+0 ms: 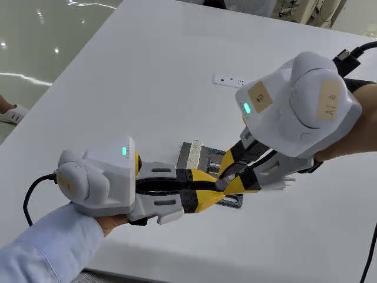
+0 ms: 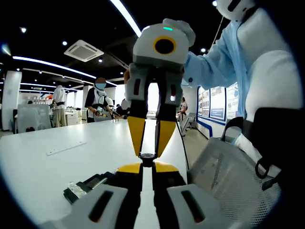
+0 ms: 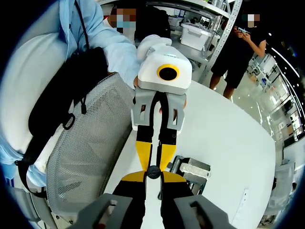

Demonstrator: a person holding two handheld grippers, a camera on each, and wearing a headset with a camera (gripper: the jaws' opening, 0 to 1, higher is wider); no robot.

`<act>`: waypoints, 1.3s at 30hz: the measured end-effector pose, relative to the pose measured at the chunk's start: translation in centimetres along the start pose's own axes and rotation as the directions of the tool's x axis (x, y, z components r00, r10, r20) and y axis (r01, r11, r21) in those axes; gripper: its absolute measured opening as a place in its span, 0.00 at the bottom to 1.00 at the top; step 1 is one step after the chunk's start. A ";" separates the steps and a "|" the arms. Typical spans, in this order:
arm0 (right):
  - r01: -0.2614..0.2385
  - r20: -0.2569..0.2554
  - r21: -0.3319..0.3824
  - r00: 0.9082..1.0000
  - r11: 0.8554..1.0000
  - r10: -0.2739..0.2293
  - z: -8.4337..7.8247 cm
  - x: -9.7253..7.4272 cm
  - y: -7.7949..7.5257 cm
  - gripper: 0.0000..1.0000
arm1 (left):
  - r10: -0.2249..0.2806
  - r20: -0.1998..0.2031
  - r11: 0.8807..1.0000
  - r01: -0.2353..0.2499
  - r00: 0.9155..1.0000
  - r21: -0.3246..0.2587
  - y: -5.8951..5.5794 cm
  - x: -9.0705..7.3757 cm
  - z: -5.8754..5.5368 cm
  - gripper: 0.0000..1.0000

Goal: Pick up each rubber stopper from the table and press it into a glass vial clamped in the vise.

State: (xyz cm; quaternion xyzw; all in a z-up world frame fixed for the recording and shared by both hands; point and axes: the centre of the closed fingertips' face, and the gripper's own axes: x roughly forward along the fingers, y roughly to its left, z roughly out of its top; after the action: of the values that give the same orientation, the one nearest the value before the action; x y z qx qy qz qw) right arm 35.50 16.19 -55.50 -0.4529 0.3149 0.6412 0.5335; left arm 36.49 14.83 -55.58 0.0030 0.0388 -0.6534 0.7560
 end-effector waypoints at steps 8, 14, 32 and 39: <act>0.000 -0.004 0.016 1.000 1.000 0.000 0.0 0.1 -0.1 0.07 | 0.002 -0.003 1.000 -0.002 1.000 0.000 0.1 -0.1 -0.2 0.01; 0.006 -0.005 0.031 1.000 1.000 -0.006 -0.1 0.2 -0.3 0.07 | 0.018 -0.008 1.000 -0.018 1.000 -0.005 0.4 -0.1 -0.3 0.02; 0.053 -0.021 0.082 0.998 0.995 -0.052 -1.4 0.6 -3.3 0.07 | 0.148 -0.129 0.989 -0.149 0.980 0.007 2.6 -2.2 -3.7 0.31; 0.072 -0.043 0.123 0.997 0.990 -0.068 -2.8 1.6 -5.8 0.07 | 0.201 -0.158 0.979 -0.204 0.967 -0.003 3.5 -3.3 -5.1 0.47</act>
State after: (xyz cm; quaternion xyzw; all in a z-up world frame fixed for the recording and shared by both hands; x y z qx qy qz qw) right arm 41.76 15.66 -57.59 -0.4417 0.3485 0.5923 0.5768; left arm 39.20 18.92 -60.57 0.0508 0.1039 -0.5700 0.8135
